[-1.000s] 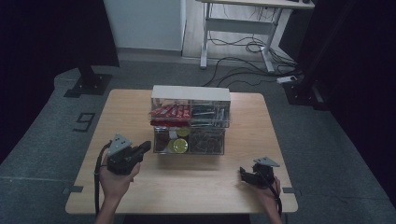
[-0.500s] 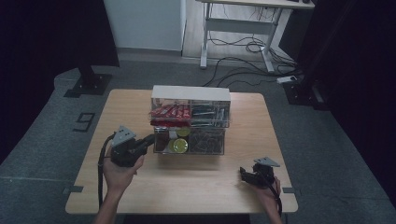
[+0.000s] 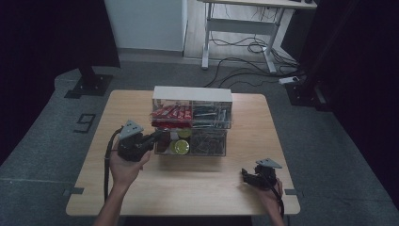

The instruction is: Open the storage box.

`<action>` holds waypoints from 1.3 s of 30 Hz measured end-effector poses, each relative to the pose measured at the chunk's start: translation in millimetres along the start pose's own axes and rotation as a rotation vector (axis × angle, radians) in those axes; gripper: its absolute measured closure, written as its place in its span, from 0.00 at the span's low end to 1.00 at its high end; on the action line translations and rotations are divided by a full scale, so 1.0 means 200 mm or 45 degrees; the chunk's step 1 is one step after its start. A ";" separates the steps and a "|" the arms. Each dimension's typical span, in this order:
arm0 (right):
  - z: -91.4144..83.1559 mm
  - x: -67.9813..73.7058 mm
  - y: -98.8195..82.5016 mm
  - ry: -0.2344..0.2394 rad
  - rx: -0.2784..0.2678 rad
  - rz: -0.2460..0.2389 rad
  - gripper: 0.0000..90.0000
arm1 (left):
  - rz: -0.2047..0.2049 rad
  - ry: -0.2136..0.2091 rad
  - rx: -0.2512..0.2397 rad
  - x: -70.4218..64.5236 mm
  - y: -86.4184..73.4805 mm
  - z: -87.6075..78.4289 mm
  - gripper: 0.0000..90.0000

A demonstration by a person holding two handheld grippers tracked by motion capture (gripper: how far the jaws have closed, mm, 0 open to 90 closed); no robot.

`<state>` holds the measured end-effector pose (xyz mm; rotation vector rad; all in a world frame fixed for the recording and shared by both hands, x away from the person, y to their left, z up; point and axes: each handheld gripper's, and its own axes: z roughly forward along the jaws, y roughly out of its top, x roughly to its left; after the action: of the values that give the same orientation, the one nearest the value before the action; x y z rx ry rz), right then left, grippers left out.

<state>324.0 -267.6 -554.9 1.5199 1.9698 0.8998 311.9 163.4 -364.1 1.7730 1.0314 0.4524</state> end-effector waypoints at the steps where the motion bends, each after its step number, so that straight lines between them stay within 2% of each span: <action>1: 0.00 0.00 0.00 0.000 0.000 0.000 0.23 | 0.000 -0.002 0.001 0.00 0.01 0.01 1.00; 12: 0.00 0.00 0.00 0.001 0.002 0.000 0.23 | -0.004 -0.011 0.025 0.00 0.08 0.07 1.00; 20: 0.00 0.00 0.00 0.001 0.001 0.001 0.23 | -0.006 -0.019 0.043 -0.01 0.10 0.14 1.00; 39: 0.00 0.00 0.00 0.001 0.001 0.001 0.23 | -0.009 -0.017 0.028 0.00 0.15 0.14 1.00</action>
<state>324.0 -267.7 -554.8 1.5209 1.9707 0.8996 344.6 143.1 -348.8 1.7887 1.0365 0.4256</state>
